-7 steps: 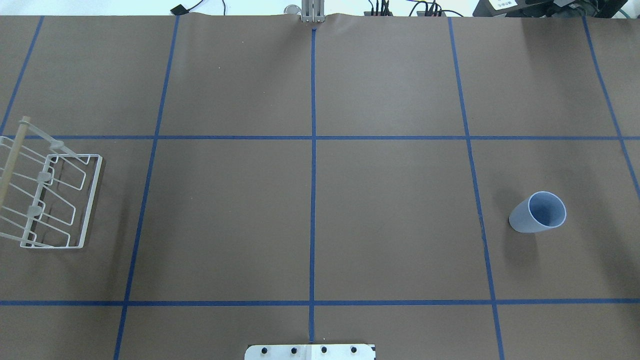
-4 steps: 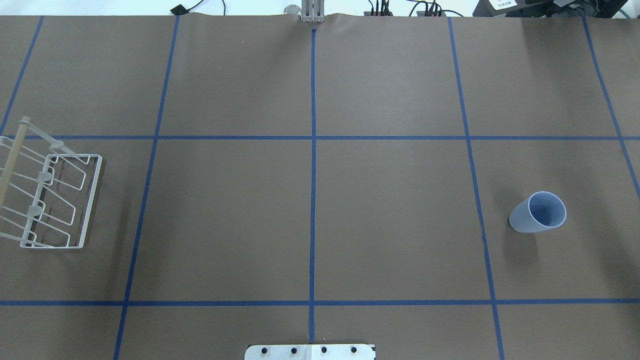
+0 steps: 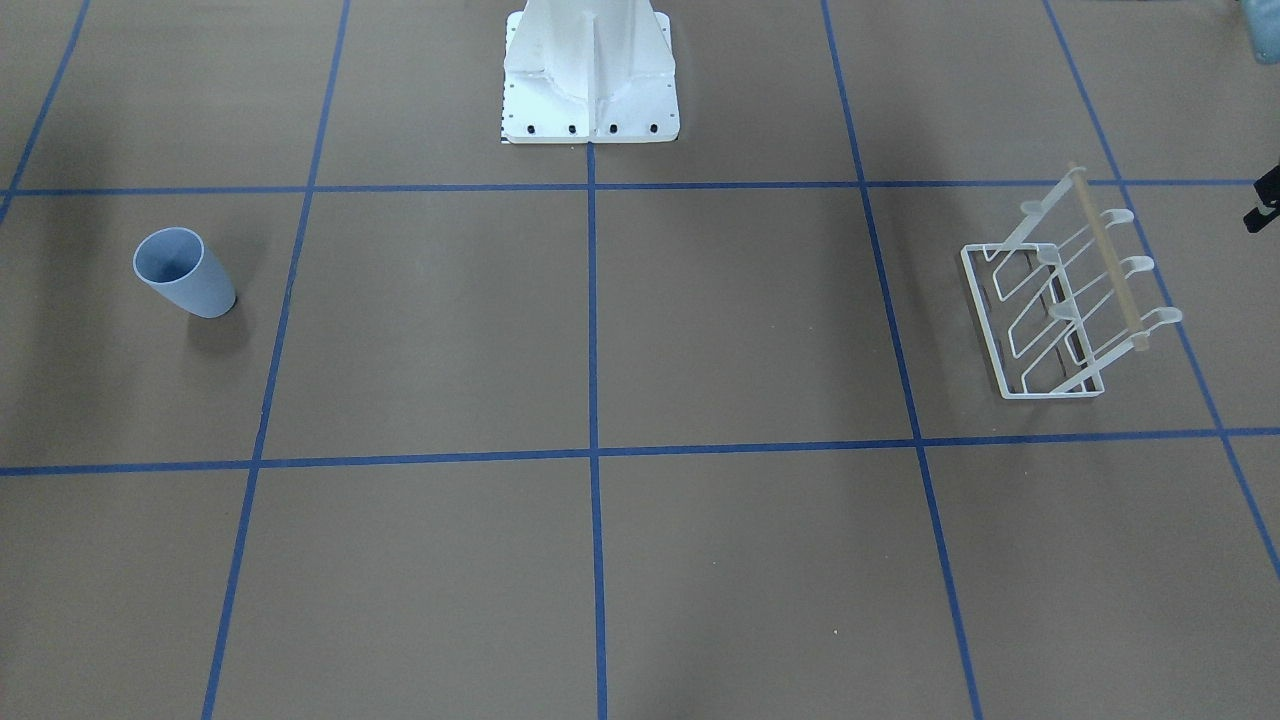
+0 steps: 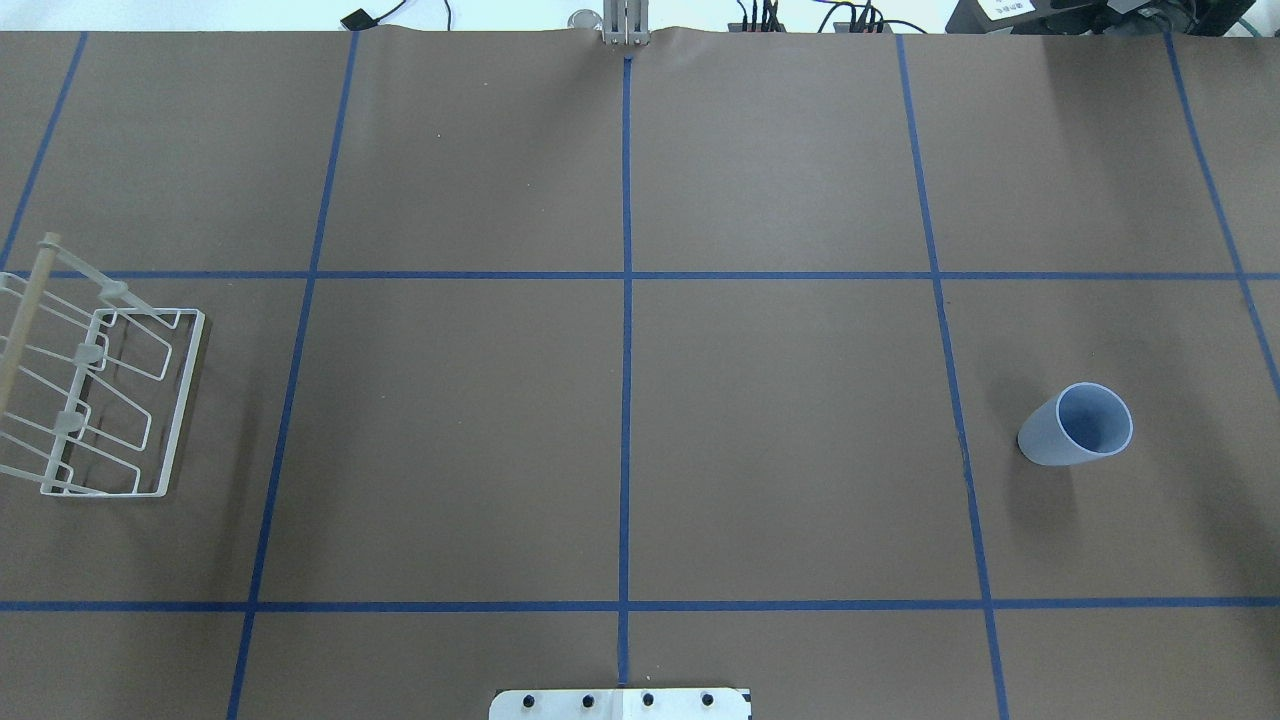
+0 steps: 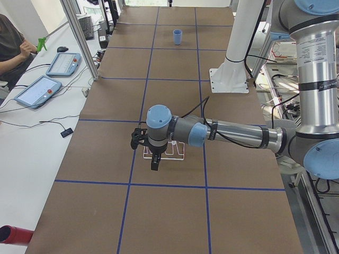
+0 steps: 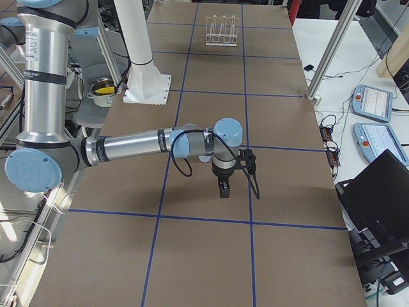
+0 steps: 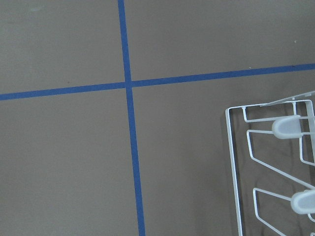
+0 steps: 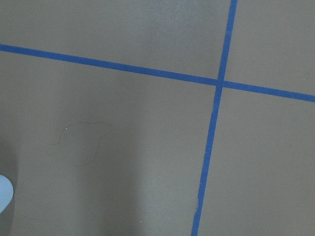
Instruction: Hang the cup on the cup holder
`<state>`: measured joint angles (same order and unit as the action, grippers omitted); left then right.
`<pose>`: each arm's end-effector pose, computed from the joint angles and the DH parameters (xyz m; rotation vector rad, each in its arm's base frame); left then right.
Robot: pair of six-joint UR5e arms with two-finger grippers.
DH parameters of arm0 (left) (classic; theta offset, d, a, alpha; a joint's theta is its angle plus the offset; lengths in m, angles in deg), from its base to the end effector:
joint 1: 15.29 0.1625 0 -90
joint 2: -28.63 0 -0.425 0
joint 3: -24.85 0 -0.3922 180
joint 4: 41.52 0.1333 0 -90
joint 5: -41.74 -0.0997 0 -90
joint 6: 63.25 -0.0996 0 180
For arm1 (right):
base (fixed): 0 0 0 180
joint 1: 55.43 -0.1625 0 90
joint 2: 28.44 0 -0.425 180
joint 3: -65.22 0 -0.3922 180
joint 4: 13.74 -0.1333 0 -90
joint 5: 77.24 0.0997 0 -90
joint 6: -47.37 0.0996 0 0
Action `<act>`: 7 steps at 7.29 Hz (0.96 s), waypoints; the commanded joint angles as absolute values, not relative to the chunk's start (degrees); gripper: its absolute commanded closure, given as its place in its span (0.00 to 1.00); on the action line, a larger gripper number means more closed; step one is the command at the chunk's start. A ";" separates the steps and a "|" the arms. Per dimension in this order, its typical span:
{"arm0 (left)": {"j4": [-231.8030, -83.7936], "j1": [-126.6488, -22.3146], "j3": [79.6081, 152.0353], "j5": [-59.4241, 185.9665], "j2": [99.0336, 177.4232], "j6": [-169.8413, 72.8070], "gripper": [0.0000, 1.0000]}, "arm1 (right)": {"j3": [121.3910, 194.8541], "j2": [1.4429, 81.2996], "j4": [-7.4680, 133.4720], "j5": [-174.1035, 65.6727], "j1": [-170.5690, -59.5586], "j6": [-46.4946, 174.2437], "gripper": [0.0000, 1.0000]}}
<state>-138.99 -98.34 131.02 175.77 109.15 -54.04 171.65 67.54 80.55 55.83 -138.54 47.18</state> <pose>-0.0111 -0.4383 0.5811 0.1250 0.7897 0.0576 0.0110 -0.4529 0.5757 0.0584 -0.7565 -0.1580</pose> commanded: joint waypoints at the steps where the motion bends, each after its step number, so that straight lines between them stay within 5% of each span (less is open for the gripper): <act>1: -138.99 -98.34 131.02 175.77 109.14 -53.84 0.02 | 171.65 67.54 80.56 55.83 -138.31 47.20 0.00; 7: -138.99 -98.34 131.11 175.68 109.14 -53.84 0.02 | 170.60 67.45 80.56 56.26 -138.31 47.55 0.00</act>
